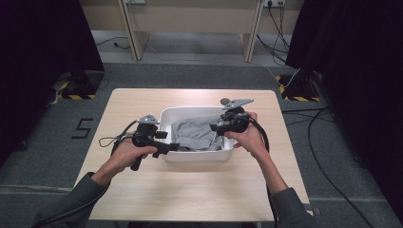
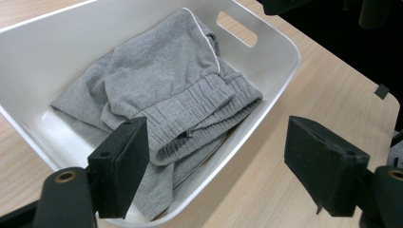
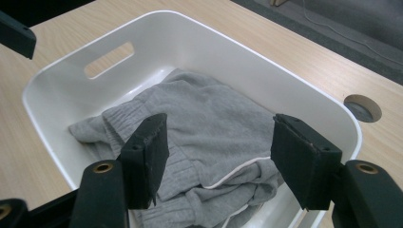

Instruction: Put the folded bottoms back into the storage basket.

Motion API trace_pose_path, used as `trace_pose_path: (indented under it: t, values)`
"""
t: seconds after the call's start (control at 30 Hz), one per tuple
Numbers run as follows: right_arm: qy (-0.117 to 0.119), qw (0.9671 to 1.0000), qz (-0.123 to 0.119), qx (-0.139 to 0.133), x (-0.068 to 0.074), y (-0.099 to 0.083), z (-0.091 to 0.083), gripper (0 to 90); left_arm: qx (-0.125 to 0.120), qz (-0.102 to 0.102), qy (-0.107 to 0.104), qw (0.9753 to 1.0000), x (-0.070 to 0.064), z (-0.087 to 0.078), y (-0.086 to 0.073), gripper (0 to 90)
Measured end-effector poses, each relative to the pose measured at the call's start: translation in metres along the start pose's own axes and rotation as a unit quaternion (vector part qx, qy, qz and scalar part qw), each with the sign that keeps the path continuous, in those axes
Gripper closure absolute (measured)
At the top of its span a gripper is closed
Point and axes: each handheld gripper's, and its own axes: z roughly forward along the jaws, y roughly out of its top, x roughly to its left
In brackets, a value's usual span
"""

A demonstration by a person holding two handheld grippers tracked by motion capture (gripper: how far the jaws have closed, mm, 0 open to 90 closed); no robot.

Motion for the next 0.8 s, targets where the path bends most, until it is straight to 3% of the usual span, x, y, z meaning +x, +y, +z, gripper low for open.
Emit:
trace_pose_path:
  t: [0.43, 0.8]
  values:
    - [0.006, 0.9996, -0.024, -0.012, 0.016, -0.02, -0.017, 38.0, -0.005, 0.016, -0.009, 0.9998, -0.013, -0.004, -0.008, 22.7]
    - [0.013, 0.9989, -0.019, -0.041, 0.022, -0.029, -0.032, 38.0, -0.012, 0.026, -0.009, 0.9995, -0.02, -0.006, -0.015, 22.6]
